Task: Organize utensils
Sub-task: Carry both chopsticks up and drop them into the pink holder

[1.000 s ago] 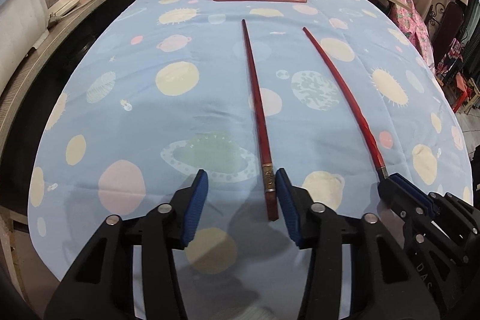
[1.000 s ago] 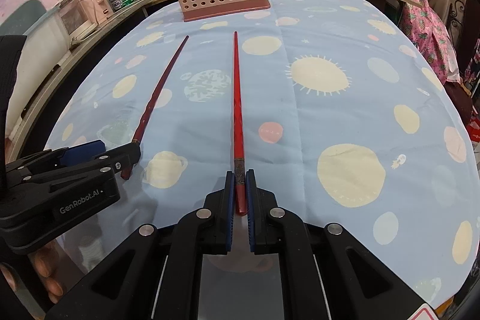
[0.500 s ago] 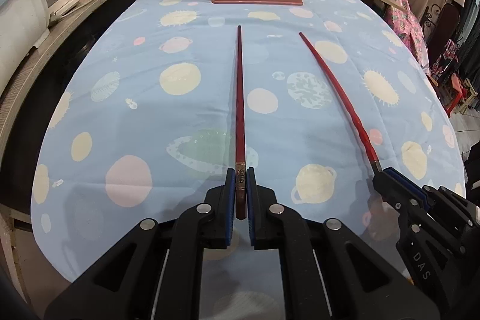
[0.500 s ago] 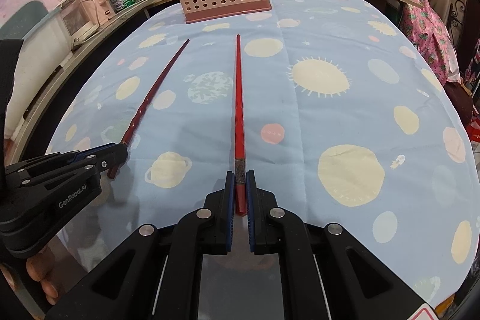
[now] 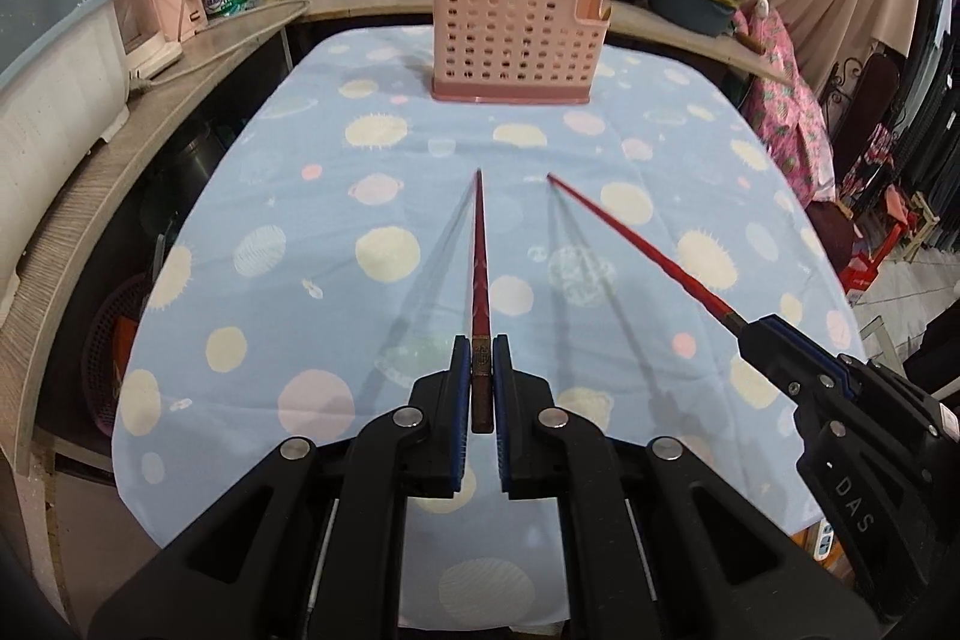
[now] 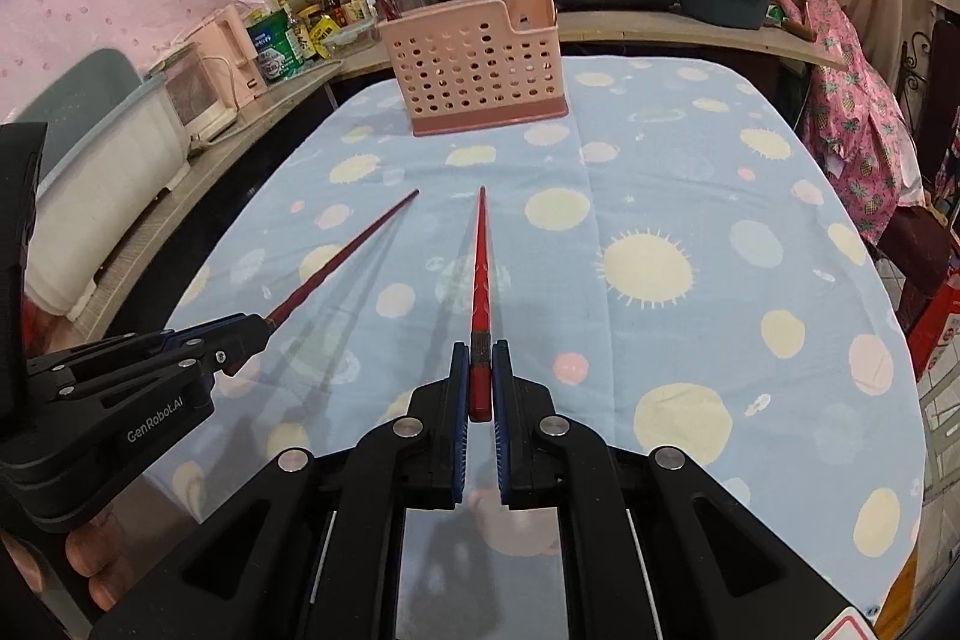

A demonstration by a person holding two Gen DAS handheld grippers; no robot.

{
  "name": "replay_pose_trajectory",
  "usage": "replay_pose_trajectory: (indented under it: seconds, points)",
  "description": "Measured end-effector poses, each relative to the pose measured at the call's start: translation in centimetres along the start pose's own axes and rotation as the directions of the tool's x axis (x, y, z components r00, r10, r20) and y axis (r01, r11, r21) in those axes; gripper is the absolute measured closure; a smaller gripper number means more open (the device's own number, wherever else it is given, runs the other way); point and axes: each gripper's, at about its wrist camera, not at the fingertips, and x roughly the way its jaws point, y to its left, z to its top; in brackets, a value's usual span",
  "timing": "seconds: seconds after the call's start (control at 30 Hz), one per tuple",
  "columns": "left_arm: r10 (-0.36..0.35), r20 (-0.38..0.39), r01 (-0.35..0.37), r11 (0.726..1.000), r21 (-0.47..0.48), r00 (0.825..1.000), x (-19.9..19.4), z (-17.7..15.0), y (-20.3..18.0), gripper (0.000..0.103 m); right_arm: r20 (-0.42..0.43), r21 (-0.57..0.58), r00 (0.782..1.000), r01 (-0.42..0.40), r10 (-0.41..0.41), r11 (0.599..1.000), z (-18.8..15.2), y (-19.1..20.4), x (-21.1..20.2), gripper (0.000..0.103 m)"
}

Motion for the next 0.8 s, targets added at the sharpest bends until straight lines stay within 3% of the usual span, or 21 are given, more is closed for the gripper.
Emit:
replay_pose_trajectory:
  seconds: [0.47,0.8]
  points:
    - [-0.056,0.156,0.061,0.998,-0.028,0.986,-6.1,4.7,0.8,0.096,0.144,0.004,0.989,-0.034,0.033,0.999,5.3,0.1,-4.4,0.096]
    - [-0.048,0.228,0.054,0.998,-0.023,0.973,-7.4,7.8,1.0,0.096,0.224,0.004,0.973,-0.063,0.060,0.998,8.9,0.4,-5.7,0.096]
